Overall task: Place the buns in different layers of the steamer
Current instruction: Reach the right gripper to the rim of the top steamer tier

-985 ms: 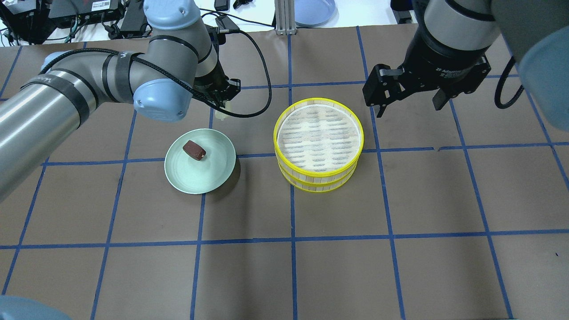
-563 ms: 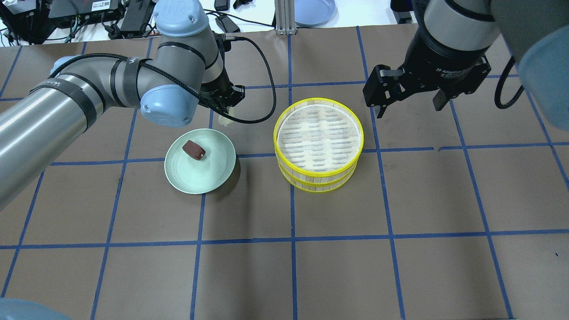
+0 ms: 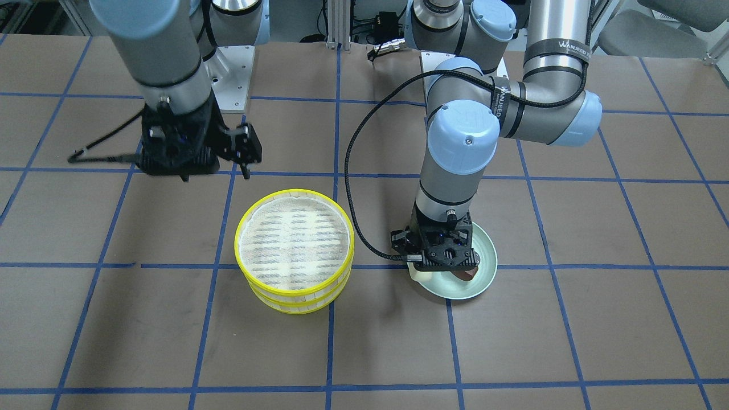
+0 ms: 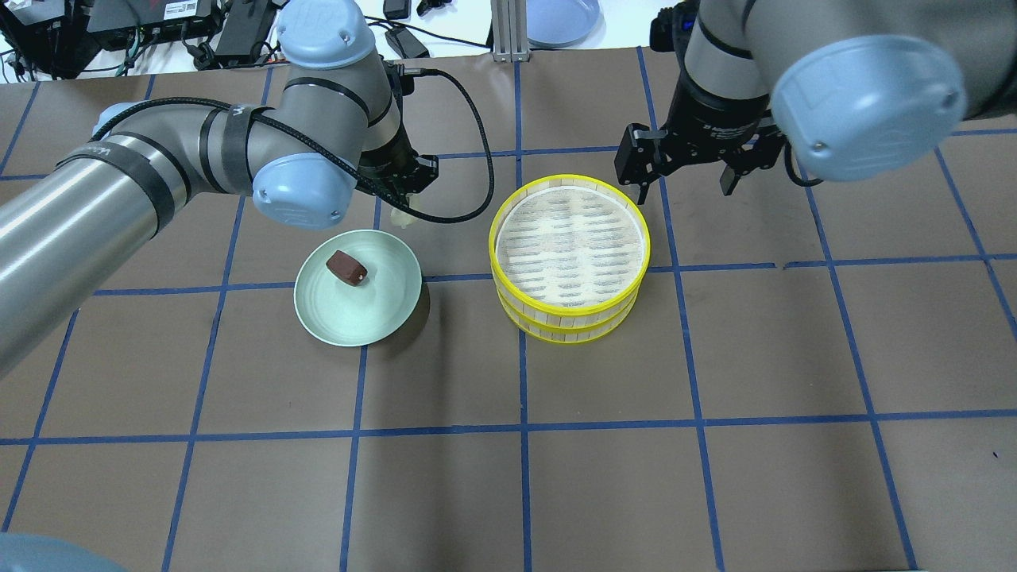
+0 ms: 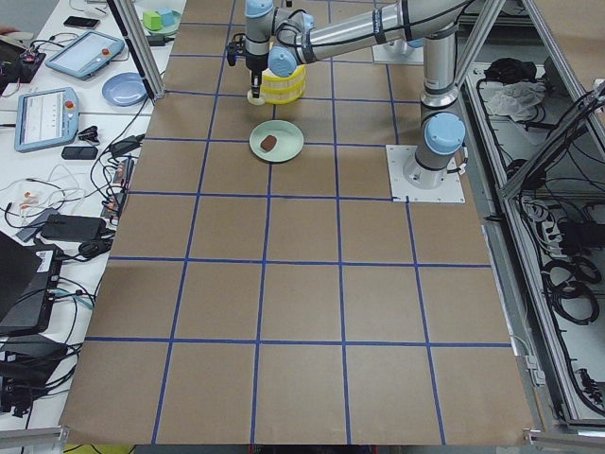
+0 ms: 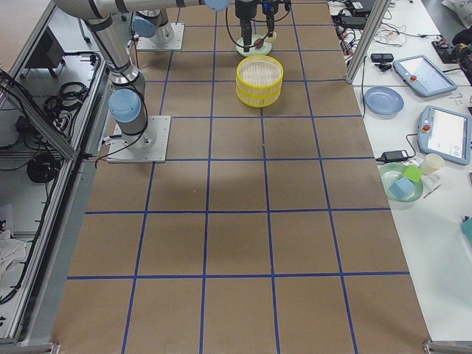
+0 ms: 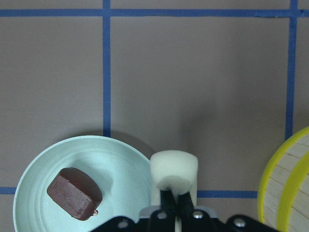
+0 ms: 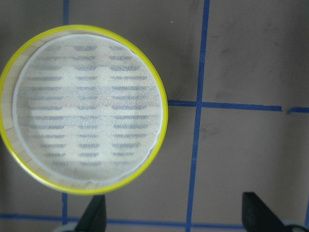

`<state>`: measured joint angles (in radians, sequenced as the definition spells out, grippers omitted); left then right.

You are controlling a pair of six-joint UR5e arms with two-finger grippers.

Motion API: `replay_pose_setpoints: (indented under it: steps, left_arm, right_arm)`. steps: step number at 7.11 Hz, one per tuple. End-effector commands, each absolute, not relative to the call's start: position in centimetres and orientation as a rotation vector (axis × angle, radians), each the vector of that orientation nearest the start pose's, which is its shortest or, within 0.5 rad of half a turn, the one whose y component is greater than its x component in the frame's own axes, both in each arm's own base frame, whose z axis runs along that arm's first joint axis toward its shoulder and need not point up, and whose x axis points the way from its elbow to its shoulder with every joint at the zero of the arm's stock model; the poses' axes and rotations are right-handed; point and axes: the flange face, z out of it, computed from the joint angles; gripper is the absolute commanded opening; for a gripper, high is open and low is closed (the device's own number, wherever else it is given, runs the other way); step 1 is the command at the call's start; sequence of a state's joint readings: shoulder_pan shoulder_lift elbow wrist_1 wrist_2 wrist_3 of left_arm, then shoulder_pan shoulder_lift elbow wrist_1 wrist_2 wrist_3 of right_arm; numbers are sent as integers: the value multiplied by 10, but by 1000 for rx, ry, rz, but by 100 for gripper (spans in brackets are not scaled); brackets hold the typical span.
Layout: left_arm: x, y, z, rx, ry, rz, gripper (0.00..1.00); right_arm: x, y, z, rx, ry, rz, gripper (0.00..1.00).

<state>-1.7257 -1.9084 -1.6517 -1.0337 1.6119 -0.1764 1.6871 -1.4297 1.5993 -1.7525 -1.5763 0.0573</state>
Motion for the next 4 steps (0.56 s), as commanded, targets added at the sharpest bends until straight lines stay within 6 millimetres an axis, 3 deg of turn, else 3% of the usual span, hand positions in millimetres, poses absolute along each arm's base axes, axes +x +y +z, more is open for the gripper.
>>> replay_pose_setpoints:
  steps: [1,2,3,4]
  left_arm:
    - [-222,-583,316,-44,3116,-192,1]
    - [-222,-582,315,-44,3116,-190,1]
    - [-222,-582,315,-44,3116,-190,1]
    - [-222,-582,315,-44,3116,-187,1]
  right_arm:
    - [203,-591,314,-87,3142,-71,100]
    - [203,-601,291,-84,3147,-59,100]
    - [203,-598,286,-82,3149,-33,99]
    - [203,-593,276,-82,3150,-4,81]
